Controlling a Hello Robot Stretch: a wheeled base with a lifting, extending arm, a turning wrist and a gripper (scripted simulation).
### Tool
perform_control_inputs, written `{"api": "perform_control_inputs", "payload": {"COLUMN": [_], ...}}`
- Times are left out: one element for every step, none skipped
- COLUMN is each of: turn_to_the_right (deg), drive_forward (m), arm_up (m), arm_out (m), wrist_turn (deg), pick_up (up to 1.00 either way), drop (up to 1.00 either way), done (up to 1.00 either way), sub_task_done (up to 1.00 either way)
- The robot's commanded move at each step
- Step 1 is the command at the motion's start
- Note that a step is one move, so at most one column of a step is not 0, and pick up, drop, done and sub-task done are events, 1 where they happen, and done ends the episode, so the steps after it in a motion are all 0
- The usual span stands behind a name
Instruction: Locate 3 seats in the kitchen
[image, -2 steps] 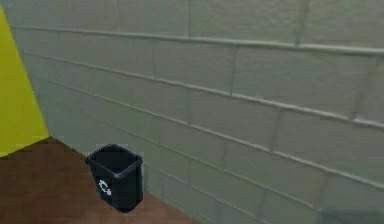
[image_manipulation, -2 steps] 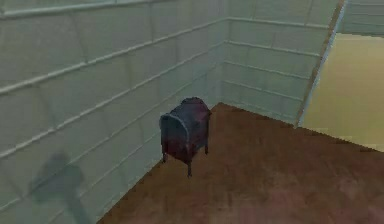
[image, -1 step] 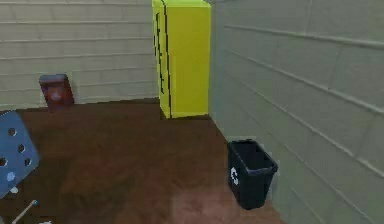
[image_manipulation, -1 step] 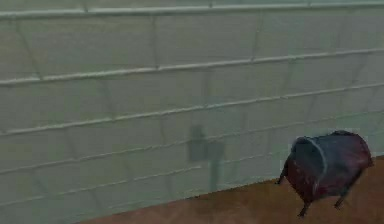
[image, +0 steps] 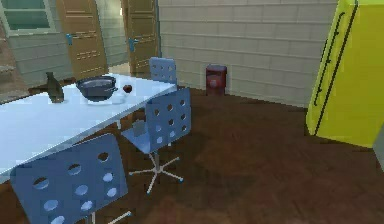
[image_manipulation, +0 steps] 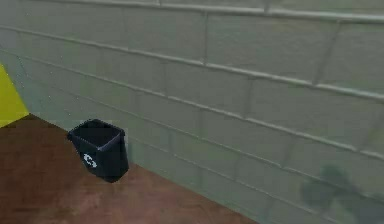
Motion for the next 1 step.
{"api": "perform_control_inputs", "payload": {"turn_to_the_right": [0.0], "drive_forward": [0.35], "arm_up": [0.00], "arm_out": [0.00], "wrist_turn": [0.0], "pick_up": [0.00], "drop": [0.00], "done": [0.00], "sub_task_done": [0.00]}}
